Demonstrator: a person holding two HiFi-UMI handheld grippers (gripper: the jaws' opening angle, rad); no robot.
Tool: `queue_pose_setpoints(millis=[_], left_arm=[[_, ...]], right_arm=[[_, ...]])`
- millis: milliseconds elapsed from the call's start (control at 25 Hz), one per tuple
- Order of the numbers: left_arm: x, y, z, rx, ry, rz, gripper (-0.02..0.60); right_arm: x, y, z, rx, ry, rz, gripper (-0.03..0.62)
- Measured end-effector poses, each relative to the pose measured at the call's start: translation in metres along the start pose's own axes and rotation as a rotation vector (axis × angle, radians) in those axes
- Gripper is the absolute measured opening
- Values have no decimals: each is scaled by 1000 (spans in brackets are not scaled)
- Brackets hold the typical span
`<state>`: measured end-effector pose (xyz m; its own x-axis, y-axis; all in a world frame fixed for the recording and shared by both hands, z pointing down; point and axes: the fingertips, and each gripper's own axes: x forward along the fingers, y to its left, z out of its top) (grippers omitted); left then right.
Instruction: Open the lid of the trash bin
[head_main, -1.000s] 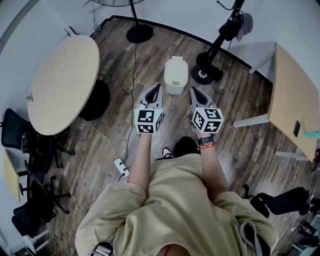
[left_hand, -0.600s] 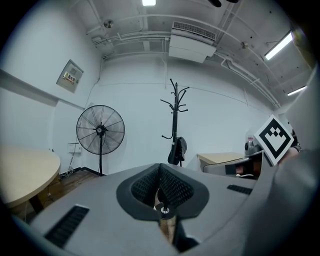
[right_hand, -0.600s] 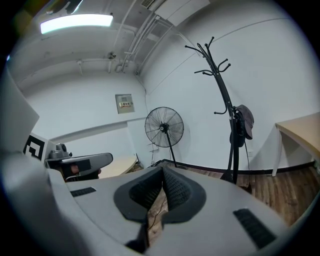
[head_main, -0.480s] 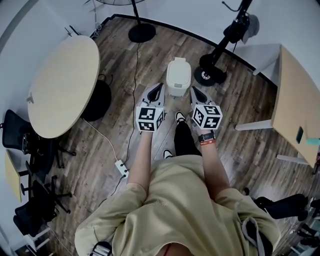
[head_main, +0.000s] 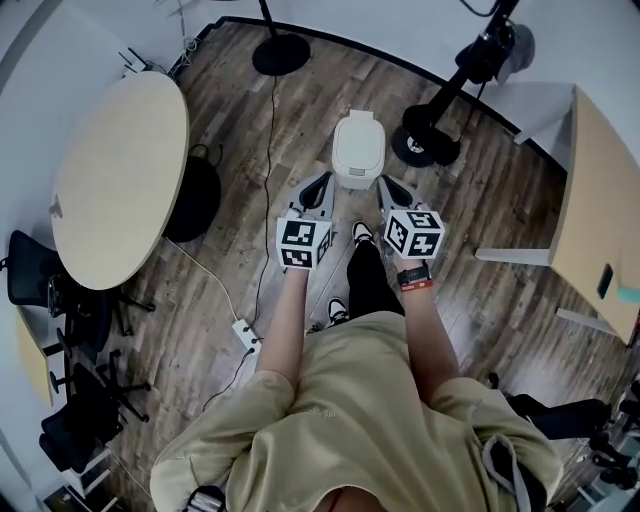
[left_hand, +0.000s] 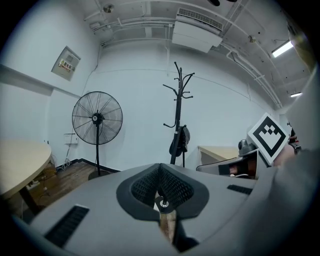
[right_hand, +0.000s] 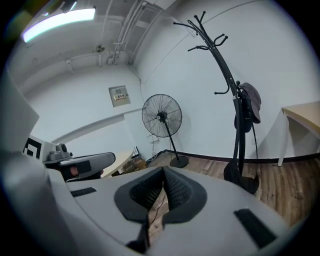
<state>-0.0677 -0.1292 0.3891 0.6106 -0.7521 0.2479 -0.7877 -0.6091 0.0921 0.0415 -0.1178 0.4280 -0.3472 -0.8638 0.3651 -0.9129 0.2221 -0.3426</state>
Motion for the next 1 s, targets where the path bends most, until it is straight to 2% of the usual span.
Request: queue_pose_setpoints(millis=[520,1000], left_arm=[[76,35,-39,-75,61,19,23],[130,55,-59,-101,73,27,23]], right_arm=[[76,-48,-19,31,97,27,2],[136,-78,-46,88,163,123,2]])
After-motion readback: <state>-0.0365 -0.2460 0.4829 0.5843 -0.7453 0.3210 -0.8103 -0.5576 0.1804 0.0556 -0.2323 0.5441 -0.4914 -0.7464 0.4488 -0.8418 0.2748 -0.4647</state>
